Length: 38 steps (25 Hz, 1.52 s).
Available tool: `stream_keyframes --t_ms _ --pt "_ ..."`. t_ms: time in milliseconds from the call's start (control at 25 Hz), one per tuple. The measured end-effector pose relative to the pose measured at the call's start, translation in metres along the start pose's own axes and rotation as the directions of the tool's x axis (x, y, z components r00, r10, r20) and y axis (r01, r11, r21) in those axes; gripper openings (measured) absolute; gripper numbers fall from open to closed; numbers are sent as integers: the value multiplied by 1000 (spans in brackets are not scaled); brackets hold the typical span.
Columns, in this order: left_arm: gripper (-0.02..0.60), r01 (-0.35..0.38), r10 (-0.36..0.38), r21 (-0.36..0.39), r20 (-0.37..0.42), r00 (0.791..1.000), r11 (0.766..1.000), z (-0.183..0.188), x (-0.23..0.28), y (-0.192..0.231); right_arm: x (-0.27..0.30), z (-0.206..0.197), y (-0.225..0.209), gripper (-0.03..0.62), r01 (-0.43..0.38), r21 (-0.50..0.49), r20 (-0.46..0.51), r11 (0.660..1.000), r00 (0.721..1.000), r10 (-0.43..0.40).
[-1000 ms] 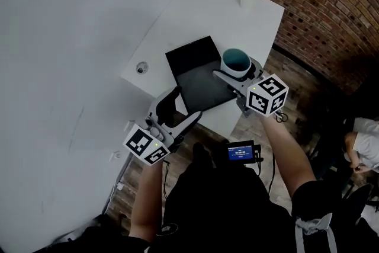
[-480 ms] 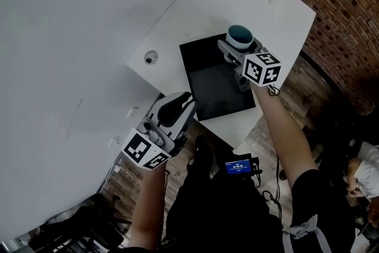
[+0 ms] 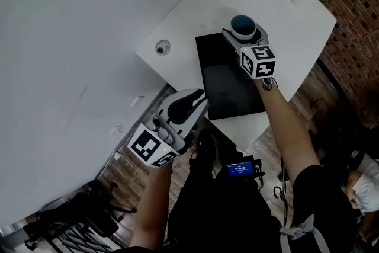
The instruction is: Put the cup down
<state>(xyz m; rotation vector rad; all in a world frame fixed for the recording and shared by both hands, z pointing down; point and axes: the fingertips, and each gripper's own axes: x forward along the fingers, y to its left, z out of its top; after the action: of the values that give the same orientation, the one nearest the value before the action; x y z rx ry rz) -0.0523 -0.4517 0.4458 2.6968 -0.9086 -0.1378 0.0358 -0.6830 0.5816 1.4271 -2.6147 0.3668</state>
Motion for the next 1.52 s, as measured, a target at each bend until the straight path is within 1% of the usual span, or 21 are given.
stream_keyframes --t_ms 280,440,560,640,800,920,1080,1200,1320,1520 --pt "71 4 -4 -15 0 1000 1000 -2 -11 3 -15 -15 9 396 33 -117 -40 993 999 -37" --pt "72 23 -23 -14 4 1000 1000 -2 -14 -3 -19 -20 8 396 29 -114 -71 993 997 -38" --pt "72 36 -36 -7 2 999 999 0 -16 -8 -18 -26 9 397 11 -127 -125 992 992 -27" --pt "72 37 -37 -5 1 999 999 1 -21 -11 -20 -31 8 397 13 -128 -157 992 987 -33" --pt "72 30 -30 -2 7 1000 1000 1 -35 -14 -36 -39 6 397 44 -108 -187 993 980 -63" --pt "72 25 -25 -4 15 1000 1000 0 -45 -19 -59 -46 5 397 66 -83 -198 994 977 -81" --pt "72 25 -25 -8 17 1000 1000 0 -54 -27 -101 -51 5 397 98 -11 -195 995 976 -98" --pt "72 37 -37 -3 21 999 999 2 -58 -33 -135 -43 8 397 105 44 -167 993 981 -97" --pt "72 53 -53 1 19 998 999 3 -62 -37 -169 -31 21 396 77 86 -128 993 990 -66" --pt "86 89 -89 -1 7 996 996 -1 -62 -45 -215 0 61 396 -35 140 -61 989 997 44"
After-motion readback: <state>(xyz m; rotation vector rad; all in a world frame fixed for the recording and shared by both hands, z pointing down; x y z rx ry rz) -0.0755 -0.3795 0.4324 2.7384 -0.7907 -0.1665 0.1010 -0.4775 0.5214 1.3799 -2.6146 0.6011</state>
